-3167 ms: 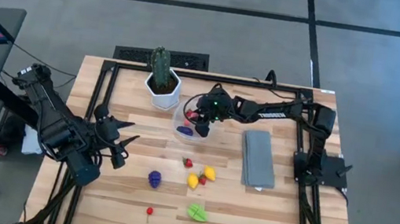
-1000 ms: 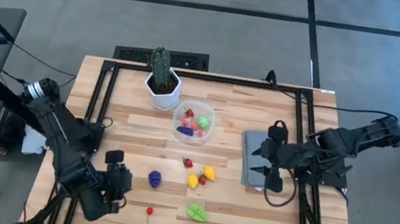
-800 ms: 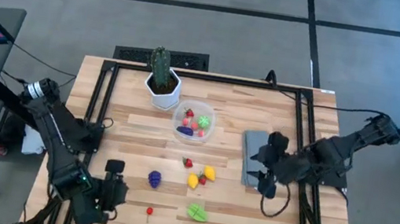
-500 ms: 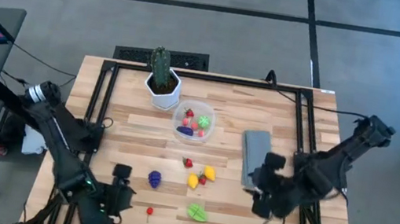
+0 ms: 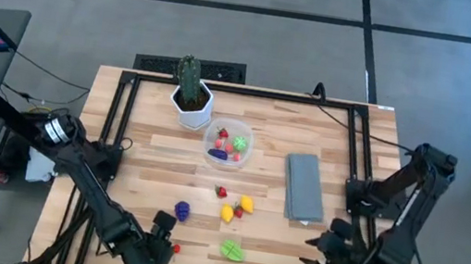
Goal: Pick and placing Produce into tupperware
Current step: Put the red cherry into the transparent bin
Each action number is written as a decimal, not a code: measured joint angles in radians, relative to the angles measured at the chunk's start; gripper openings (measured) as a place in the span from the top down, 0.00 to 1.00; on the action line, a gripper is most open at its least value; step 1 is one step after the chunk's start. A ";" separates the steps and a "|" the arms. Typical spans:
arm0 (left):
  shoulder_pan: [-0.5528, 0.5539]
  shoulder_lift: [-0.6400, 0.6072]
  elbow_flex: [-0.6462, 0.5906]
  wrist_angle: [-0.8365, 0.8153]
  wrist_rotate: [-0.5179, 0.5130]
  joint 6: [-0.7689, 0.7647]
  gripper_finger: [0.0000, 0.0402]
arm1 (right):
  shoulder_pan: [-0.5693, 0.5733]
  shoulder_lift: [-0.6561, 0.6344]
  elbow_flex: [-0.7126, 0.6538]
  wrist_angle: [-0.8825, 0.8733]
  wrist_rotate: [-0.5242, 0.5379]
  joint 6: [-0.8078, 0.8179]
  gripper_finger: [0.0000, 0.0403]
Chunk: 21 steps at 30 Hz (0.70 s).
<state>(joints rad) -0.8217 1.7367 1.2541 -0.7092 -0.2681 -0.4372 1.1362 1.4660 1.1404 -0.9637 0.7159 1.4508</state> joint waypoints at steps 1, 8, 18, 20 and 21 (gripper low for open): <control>0.006 0.000 0.000 -0.013 -0.002 0.015 0.55 | 0.010 0.014 0.000 0.000 0.002 0.027 0.35; 0.059 0.017 0.000 -0.036 0.057 0.306 0.55 | 0.061 0.101 0.000 0.002 0.001 0.165 0.35; 0.122 0.018 0.000 -0.044 0.115 0.620 0.55 | 0.127 0.163 0.000 0.030 0.022 0.364 0.35; 0.134 0.018 0.000 -0.044 0.119 0.664 0.55 | 0.136 0.174 0.000 0.031 0.025 0.395 0.35; 0.139 0.018 0.000 -0.043 0.129 0.683 0.55 | 0.139 0.177 0.000 0.031 0.026 0.407 0.35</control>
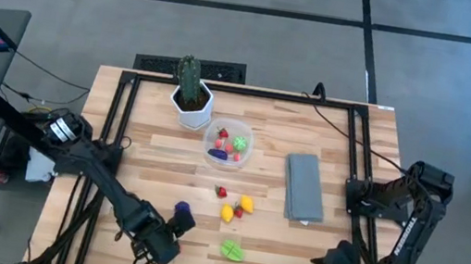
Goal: Pick and placing Produce into tupperware
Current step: Put the red cherry into the transparent bin
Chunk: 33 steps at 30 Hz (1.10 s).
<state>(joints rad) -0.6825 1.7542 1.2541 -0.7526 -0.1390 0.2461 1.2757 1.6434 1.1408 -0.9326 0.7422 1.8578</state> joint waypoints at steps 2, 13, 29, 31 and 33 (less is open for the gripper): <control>0.008 0.004 0.000 0.001 0.032 0.044 0.55 | 0.002 0.000 0.000 0.000 0.003 0.010 0.35; 0.014 0.087 0.011 0.013 0.075 0.185 0.55 | -0.001 -0.002 0.000 -0.001 0.019 0.028 0.35; 0.014 0.145 0.013 0.075 0.115 0.309 0.55 | -0.007 -0.003 0.000 0.003 0.018 0.028 0.35; 0.014 0.151 0.013 0.086 0.117 0.312 0.55 | -0.007 -0.002 0.000 0.002 0.018 0.028 0.35; 0.014 0.161 0.013 0.089 0.118 0.324 0.55 | -0.007 -0.003 0.000 0.002 0.018 0.028 0.35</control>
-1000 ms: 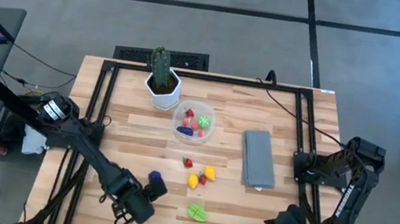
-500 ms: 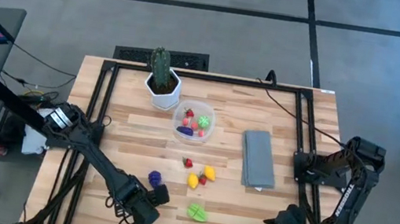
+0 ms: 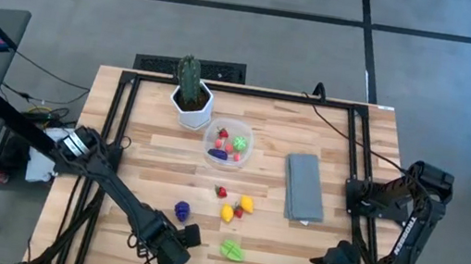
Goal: Pick and placing Produce into tupperware
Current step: Put the red cherry into the transparent bin
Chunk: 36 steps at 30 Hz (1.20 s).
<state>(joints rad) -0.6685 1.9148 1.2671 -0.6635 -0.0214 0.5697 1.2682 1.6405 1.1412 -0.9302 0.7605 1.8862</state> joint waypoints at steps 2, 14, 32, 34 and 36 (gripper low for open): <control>0.000 0.003 0.000 0.000 0.001 0.011 0.55 | 0.000 0.000 0.000 0.000 0.000 0.000 0.35; 0.002 0.003 0.000 0.040 0.017 0.025 0.55 | -0.001 0.000 0.000 0.000 0.000 0.000 0.35; 0.042 0.021 0.000 0.051 0.067 0.064 0.55 | -0.008 0.000 0.000 0.003 0.000 0.000 0.35; 0.040 0.040 0.003 0.053 0.087 0.066 0.55 | -0.008 0.000 0.000 0.005 0.000 0.002 0.35; 0.037 0.053 0.010 0.049 0.083 0.063 0.55 | -0.008 0.000 0.000 0.006 0.000 0.008 0.35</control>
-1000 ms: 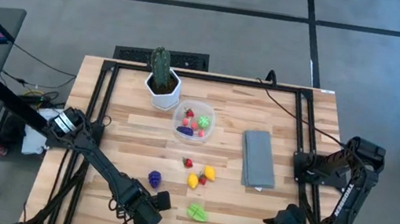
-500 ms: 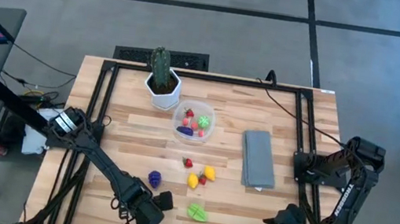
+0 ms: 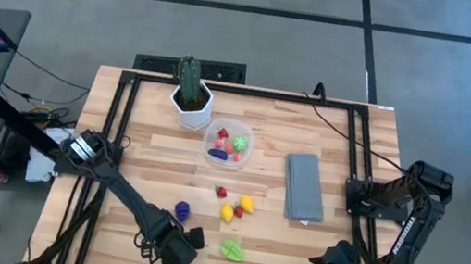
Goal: Pick and placing Produce into tupperware
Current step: Put the red cherry into the transparent bin
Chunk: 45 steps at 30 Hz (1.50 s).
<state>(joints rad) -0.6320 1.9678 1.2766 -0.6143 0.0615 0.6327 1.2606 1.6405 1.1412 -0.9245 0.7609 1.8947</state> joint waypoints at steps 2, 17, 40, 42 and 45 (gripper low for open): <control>-0.001 0.012 0.014 0.001 -0.009 -0.005 0.55 | 0.000 0.000 0.000 0.002 0.000 0.001 0.35; 0.005 0.015 0.022 0.006 -0.016 -0.022 0.55 | -0.002 0.000 0.000 -0.007 0.000 -0.001 0.35; 0.005 0.015 0.023 0.005 0.013 -0.087 0.72 | -0.002 0.000 0.000 -0.010 0.000 -0.001 0.35; 0.005 0.015 0.023 0.005 0.013 -0.107 0.72 | -0.002 0.000 0.000 -0.010 0.000 -0.001 0.35; 0.005 0.015 0.023 0.004 0.013 -0.140 0.73 | -0.002 0.000 0.000 -0.010 0.000 -0.001 0.35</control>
<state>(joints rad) -0.6266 1.9827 1.2996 -0.6098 0.0742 0.4928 1.2587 1.6402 1.1408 -0.9349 0.7609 1.8935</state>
